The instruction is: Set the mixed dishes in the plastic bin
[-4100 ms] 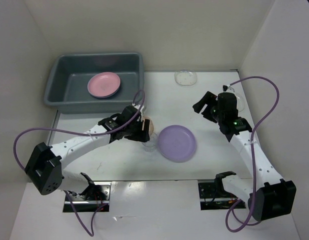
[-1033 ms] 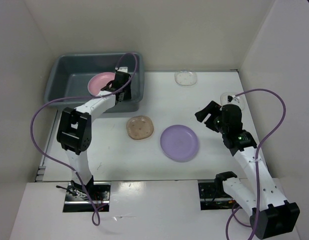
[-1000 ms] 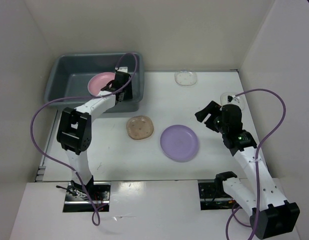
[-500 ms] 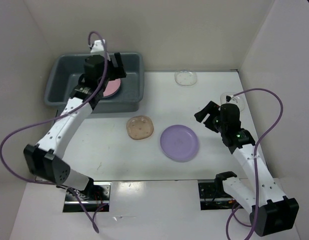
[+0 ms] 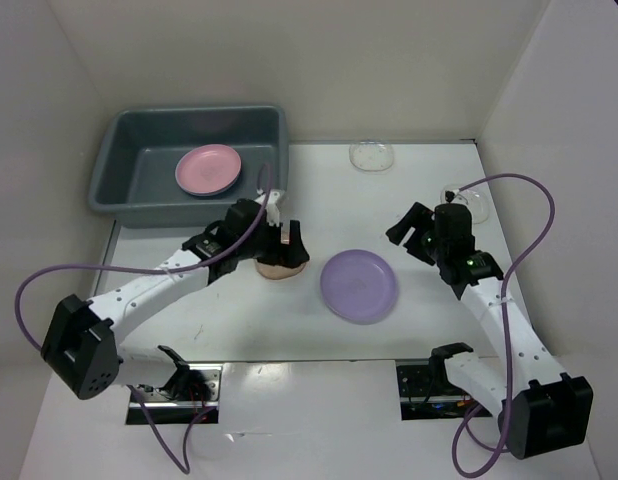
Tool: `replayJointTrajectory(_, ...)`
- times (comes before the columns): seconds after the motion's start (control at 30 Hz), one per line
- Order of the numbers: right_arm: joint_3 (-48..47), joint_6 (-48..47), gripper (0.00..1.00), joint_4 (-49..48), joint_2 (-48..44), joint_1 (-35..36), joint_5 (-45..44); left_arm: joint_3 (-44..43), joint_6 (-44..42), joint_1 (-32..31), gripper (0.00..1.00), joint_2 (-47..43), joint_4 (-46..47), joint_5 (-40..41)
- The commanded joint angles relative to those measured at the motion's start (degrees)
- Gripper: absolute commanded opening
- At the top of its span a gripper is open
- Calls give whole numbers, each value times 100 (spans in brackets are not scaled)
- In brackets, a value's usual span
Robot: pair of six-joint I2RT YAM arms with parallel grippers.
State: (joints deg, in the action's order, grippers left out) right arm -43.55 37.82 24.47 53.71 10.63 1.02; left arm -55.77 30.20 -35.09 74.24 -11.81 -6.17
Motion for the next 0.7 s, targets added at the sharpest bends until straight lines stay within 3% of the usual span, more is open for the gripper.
replayJointTrajectory(0.0,-268,-91,80,-232,87,53,-5,224,224,-191,97,178,363,-376)
replayJointTrajectory(0.13,-268,-91,80,-294,209,53,-5,216,224,-515,96,916,881,-148)
replayJointTrajectory(0.37,-268,-38,80,-241,210,53,48,-785,-101,-798,96,2487,1199,-33)
replayJointTrajectory(0.67,-268,15,80,-13,-80,53,-128,-1085,-356,-798,88,3237,1199,187)
